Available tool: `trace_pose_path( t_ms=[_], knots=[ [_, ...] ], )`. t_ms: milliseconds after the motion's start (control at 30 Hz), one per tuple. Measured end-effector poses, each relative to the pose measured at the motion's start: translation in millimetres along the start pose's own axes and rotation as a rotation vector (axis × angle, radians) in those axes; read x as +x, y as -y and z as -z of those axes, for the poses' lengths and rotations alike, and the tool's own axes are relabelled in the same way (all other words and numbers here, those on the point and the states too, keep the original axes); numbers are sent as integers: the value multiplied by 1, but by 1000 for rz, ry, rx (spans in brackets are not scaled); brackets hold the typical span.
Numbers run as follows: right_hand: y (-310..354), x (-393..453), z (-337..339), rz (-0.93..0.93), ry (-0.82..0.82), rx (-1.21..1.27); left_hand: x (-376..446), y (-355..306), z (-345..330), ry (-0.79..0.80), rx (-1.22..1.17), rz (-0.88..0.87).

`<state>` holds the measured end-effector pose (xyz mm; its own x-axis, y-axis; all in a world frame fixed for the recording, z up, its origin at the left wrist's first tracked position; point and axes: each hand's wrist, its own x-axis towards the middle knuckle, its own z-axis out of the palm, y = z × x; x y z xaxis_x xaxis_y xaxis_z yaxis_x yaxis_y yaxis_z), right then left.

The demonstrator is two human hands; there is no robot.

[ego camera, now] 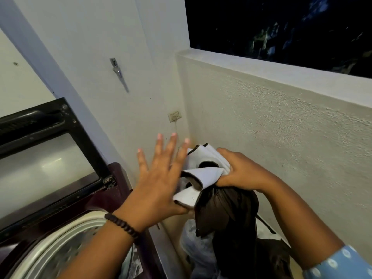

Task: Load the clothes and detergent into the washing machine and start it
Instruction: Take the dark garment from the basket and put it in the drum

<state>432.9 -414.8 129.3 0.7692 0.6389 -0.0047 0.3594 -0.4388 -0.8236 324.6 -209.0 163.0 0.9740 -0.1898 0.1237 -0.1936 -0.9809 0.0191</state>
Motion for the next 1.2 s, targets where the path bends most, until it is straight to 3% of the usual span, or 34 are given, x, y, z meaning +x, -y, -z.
trace_pose_path(
  t_ms=[67,233,433,567,700,800,900,1100,1200],
  knots=[
    [6,2,-1,-2,51,-87,8,-7,0,-13,134,-73],
    [20,2,1,28,141,-283,26,-7,7,43,209,-150],
    [28,-2,-3,4,147,-437,32,-11,12,278,-87,-140],
    [30,-1,1,-17,69,-596,26,-22,22,243,14,-85],
    [33,4,-9,-10,102,-638,27,-47,16,196,215,-98],
    [34,8,-14,42,157,-510,37,-39,3,259,180,-67],
    [27,7,-13,35,124,-402,42,-14,-9,221,40,-13],
    [-2,-6,-19,16,94,227,40,19,-5,149,-199,23],
    [-7,-11,-30,8,118,313,42,29,7,188,-383,28]
  ],
)
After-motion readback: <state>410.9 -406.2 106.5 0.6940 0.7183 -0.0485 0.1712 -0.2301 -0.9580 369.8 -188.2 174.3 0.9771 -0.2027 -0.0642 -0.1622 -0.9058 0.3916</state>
